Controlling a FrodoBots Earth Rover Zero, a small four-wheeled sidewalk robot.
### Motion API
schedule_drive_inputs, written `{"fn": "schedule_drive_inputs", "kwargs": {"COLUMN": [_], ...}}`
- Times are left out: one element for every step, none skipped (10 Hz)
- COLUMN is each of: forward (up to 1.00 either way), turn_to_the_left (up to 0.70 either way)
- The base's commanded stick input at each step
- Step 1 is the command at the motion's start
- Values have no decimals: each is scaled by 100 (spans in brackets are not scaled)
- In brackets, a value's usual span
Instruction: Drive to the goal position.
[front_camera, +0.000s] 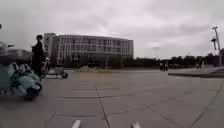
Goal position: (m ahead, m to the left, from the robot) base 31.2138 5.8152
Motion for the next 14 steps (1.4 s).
{"fn": "schedule_drive_inputs", "kwargs": {"forward": [70, 70, 70, 70, 70, 70, 70, 85, 85, 87, 100, 100, 100, 100], "turn_to_the_left": [0, 0, 0, 0, 0, 0, 0, 0, 0, 0, 0, -4, -23, -15]}}
